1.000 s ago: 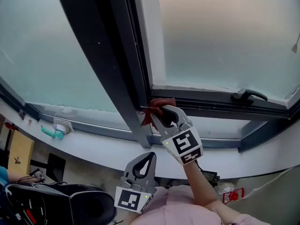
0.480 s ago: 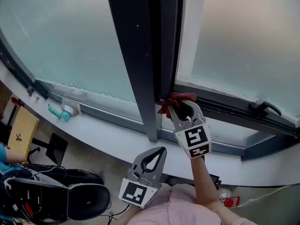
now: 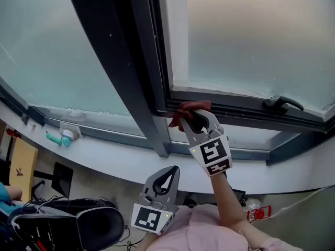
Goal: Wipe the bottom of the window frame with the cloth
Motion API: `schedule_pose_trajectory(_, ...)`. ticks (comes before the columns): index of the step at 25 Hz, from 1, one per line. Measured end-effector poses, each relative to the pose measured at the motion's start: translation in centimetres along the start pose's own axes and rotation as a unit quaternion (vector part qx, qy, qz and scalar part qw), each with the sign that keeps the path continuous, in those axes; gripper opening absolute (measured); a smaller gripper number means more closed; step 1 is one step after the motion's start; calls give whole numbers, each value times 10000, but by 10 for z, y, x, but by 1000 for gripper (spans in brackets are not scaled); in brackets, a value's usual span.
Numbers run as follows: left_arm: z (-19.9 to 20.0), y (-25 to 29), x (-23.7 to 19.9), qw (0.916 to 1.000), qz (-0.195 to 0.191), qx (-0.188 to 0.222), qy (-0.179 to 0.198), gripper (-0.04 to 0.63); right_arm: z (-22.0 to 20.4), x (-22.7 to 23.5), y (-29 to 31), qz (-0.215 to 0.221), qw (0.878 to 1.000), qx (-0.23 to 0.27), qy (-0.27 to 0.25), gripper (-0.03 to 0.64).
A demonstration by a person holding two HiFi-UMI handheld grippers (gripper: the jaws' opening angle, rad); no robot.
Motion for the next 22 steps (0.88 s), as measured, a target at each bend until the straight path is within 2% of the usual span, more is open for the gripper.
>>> schedule_pose_trajectory(8, -5, 14, 19, 9997, -240, -53, -61, -3, -5, 18, -23, -174, 9998, 27, 48, 75)
schedule_pose_trajectory(22, -9, 20, 39, 9997, -251, -43, -71, -3, -9, 37, -47, -270, 9995, 80, 132, 75)
Point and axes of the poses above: the fingertips, and each gripper's own axes: y forward along the fingers, x to its right, z out of its top, the point moved 8 cm from there along -y, backward along the fingers, and after that the axes turned 10 degrees about x, right-handed, at the moved point
